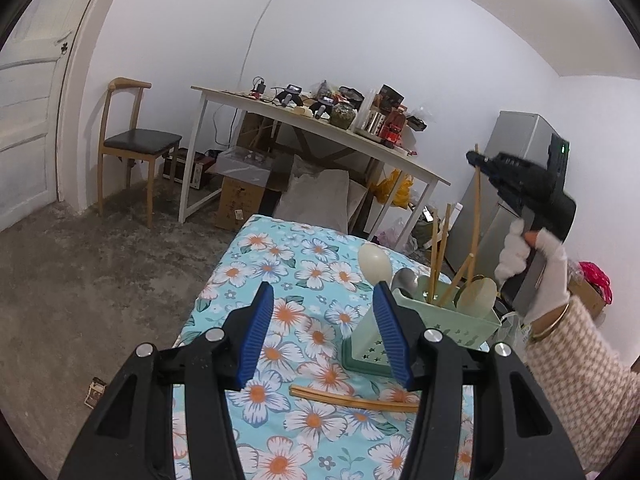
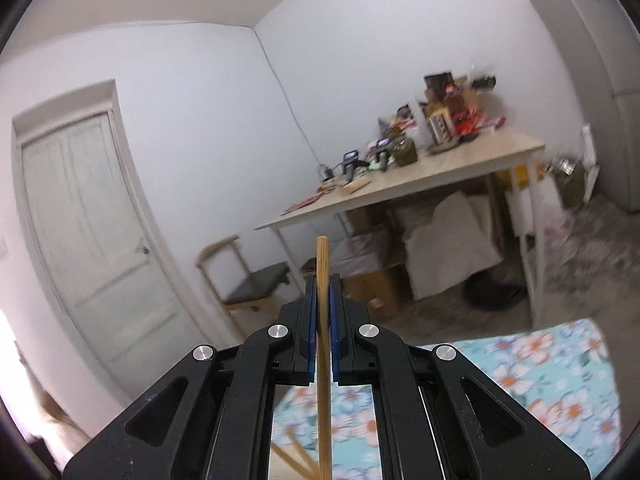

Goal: Organize utensils

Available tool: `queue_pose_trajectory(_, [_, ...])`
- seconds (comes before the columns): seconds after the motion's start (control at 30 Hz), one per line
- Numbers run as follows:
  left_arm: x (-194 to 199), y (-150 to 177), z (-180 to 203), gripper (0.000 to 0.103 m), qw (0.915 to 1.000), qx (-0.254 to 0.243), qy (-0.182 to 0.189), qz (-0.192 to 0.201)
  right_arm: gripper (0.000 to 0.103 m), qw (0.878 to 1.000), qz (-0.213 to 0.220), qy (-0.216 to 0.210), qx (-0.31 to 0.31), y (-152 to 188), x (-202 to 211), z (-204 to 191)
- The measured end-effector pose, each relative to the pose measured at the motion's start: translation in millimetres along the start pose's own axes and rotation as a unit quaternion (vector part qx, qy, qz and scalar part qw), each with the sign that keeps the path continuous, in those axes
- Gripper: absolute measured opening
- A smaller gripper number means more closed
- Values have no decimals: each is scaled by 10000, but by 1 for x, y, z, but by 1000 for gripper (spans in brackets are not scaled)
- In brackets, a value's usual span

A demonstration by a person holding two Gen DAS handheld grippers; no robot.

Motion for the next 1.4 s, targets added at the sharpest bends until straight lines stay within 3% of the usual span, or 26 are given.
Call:
queue_pose_trajectory(0.4, [0,2,-9,50,9999,114,9,24,5,9963,17,627,594,32,9,10])
queue_pose_trajectory(0.6, [1,3,-8,50,9999,99,39,42,8,9962,156,708,480,31,46,15])
queue_pose_trajectory(0.67, [1,5,-5,50,9999,94,56,27,27,9960,168,764,429,31,61,20])
queue_pose_trajectory(0.73, [0,7,-2,50,9999,88,88,9,37,9962,195,764,372,31,76,23])
queue_pose_trajectory(0.9, [0,9,4,50,9999,57,146,-39,43,9961,473,709,223,26,133,31])
queue_pose_trajectory(1.03, [-1,14,12,50,9997,28,214,-145,58,9948,541,792,347,37,172,35])
queue_pose_trajectory(1.2, [-7,25,27,50,9987,-85,329,-386,68,9912,117,1224,486,77,192,53])
queue_pose_trajectory(1.4, [-22,47,42,50,9950,-170,446,-879,71,9796,-945,1764,159,151,175,78])
Point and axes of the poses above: each gripper's, at about its wrist camera, not at the fingertips, and x roughly against the way its jaws point, z to its right, y to its underside, the point moved 3 cm from there along -x, roughly the way its jaws point, and after that the axes turned 14 degrees about -x, right-handed, at the moved point
